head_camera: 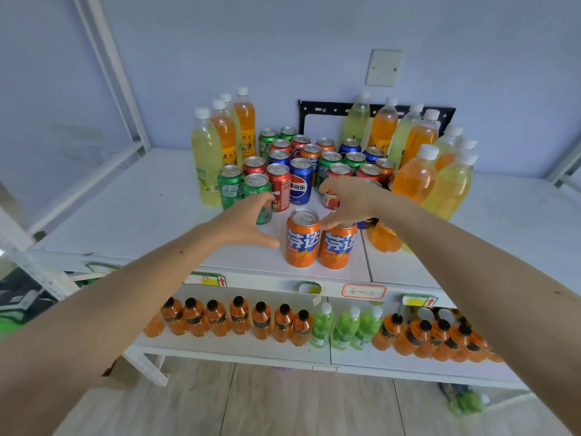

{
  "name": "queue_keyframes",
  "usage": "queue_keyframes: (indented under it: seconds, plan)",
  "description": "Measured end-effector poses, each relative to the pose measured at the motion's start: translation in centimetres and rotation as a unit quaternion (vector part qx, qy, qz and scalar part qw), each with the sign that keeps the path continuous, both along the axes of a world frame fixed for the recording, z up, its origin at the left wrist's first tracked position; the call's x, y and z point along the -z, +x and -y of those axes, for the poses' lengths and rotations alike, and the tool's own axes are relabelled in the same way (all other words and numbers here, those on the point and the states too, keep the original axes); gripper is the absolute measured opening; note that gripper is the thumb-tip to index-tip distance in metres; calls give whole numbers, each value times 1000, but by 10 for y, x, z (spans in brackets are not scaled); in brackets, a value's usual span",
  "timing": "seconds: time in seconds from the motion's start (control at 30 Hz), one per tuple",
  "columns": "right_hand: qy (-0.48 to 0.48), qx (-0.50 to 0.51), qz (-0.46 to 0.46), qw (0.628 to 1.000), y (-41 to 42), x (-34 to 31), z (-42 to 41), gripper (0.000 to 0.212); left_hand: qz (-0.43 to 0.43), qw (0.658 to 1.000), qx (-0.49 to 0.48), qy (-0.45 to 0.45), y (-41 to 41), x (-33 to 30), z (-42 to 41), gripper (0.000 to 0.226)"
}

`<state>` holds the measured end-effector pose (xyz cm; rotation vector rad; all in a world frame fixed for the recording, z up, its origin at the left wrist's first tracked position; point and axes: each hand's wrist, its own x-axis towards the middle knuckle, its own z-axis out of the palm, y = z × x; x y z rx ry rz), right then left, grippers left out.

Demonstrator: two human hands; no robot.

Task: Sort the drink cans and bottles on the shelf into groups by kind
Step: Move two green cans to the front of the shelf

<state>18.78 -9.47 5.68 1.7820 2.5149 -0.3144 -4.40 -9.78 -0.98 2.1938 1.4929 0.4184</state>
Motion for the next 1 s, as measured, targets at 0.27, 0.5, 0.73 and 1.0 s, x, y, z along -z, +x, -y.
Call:
queue_keyframes:
  seconds: [0.27,0.5,0.73,1.0]
  plan:
    - [57,-51,-82,994,-63,9,-51,58,-97,985,-103,96,-65,-6,-42,94]
    - [64,-103,-25,992,-113,33,-104,83,-323,918,-49,225,-73,-4,-101,108]
    - [116,-108,97,983,-126,42,-116,87,-422,866,-8,267,-71,2,-122,102]
    - [121,-37,94,988,-141,43,-99,81,-390,870,-2,301,-82,5,-114,91]
